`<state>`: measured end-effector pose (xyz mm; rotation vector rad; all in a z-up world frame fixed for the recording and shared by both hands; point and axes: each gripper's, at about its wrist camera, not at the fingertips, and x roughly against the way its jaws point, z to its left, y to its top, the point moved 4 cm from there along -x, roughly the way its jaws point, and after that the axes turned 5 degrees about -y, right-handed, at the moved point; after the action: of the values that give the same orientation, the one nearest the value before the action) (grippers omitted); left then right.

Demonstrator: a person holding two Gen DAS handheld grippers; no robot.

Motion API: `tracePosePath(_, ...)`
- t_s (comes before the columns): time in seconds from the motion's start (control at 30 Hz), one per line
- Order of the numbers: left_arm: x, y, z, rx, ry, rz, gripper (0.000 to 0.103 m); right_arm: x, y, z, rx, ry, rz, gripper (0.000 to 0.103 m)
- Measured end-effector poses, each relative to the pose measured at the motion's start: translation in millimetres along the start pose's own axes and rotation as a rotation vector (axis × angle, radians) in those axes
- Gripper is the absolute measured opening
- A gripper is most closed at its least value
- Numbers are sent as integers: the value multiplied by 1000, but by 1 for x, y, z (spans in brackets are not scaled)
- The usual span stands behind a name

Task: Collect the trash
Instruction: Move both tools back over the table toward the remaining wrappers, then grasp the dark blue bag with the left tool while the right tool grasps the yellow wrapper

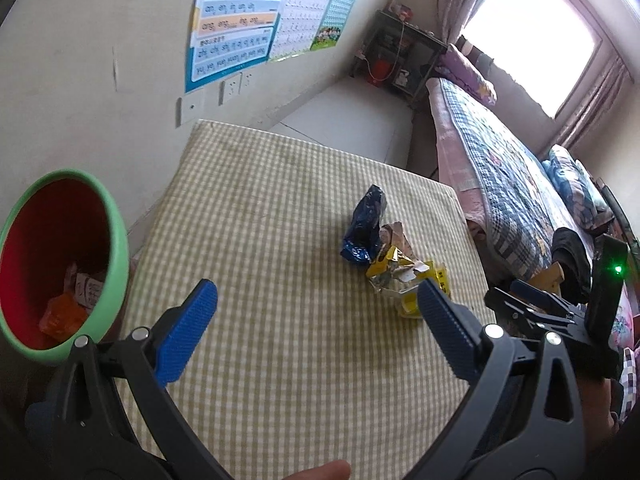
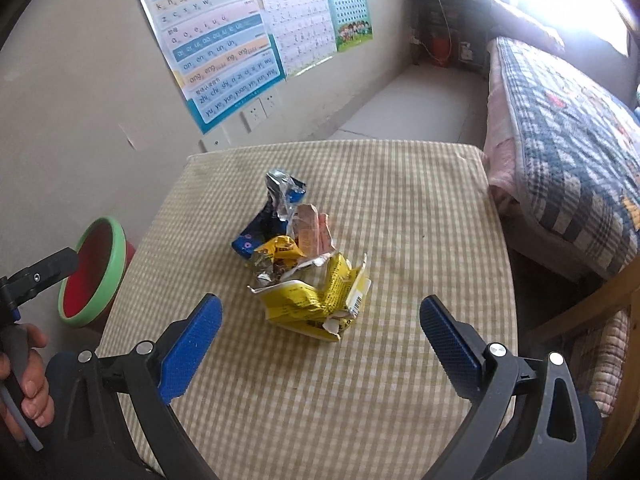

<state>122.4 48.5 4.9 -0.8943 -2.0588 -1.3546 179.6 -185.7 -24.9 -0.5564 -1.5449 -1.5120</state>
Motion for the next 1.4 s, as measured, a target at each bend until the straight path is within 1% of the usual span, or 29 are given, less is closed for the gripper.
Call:
tracePosePath(0.13,-15,3,-6,-17,-10,25,98,-12,1,-6,-28,0,22,95)
tracePosePath(0.27,-32,7,-10,-30,-21,48,98,-28,1,-17,-60,-6,60,90)
tracePosePath(0.37,-45,11,-12,-38,-24,65,98,-40,0,-22,-89,-1,92,88)
tracePosePath(0.53,-67,17,-11,-47,-31,96,98,-60,0,-27,-107,5,142,78)
tracePosePath(0.6,-79,19,-11,-51,-36,115,98,-66,0,-27,-104,7,159,71)
tracePosePath(0.77,-110,20,-12,-58,-59,170,98,-80,-2,-29,-116,31,193,63)
tracePosePath(0.83,-124,20,-12,-56,-73,194,97,-83,0,-31,-125,35,196,62)
tracePosePath(0.87,-129,20,-12,-55,-77,203,97,-85,1,-32,-125,36,203,58)
tracePosePath(0.9,-136,20,-12,-53,-82,214,97,-88,1,-32,-130,42,213,56)
tracePosePath(1.0,-151,20,-13,-53,-101,235,97,-96,0,-31,-136,51,235,54)
tracePosePath(1.07,-162,20,-13,-53,-104,254,94,-100,-1,-30,-136,57,243,52)
tracePosePath(1.13,-173,19,-11,-54,-111,277,85,-101,0,-29,-141,65,245,50)
tracePosePath(1.17,-176,20,-11,-52,-113,284,82,-100,0,-29,-141,69,246,48)
tracePosePath(1.23,-183,21,-10,-46,-120,298,72,-99,1,-28,-138,77,248,43)
tracePosePath(1.27,-186,21,-9,-40,-127,304,68,-98,1,-27,-136,82,248,39)
tracePosePath(1.3,-189,21,-9,-34,-134,313,61,-97,2,-25,-131,88,248,34)
tracePosePath(1.33,-192,21,-9,-29,-138,320,53,-98,3,-22,-128,86,248,33)
tracePosePath(1.37,-193,21,-8,-23,-141,326,49,-97,4,-22,-124,82,248,32)
tracePosePath(1.4,-195,20,-8,-15,-148,334,39,-97,3,-21,-123,82,248,32)
